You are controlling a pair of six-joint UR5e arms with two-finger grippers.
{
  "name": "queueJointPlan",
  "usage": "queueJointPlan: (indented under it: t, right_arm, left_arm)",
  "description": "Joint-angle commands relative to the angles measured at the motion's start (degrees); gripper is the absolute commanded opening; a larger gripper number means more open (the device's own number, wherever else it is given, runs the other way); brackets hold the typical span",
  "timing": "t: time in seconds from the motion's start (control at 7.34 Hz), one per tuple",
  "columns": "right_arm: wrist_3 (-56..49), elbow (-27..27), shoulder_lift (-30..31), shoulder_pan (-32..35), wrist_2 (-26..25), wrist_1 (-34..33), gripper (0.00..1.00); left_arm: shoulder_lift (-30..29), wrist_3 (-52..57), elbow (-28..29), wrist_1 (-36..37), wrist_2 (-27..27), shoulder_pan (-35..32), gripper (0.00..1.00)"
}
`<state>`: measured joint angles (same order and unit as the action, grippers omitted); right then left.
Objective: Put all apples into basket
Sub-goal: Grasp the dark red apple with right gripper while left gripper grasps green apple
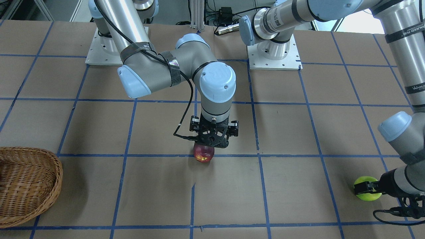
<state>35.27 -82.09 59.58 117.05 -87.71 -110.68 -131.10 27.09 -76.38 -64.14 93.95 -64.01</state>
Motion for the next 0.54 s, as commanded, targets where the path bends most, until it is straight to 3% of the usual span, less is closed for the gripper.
queueJointPlan:
  t: [0.0,0.27,0.41]
  right_arm:
    - [0.32,-0.09,-0.78,-0.24,-2.46,-0.24,1.0]
    - [0.06,-0.09,-2.96,-0.68,-2.29,-0.59,1.0]
    - [-0.38,-0.09,-3.24,-0.77,-2.29,-1.72,1.0]
  left_arm:
    - [-0.29,0.68,-1.32,1.81,0.01,0.29,0.88]
    - [1.01,0.08,-1.06,1.57,-0.26,0.21,0.0]
    - [2.33,0.07,-0.1,-1.49,-0.34,-0.66,0.0]
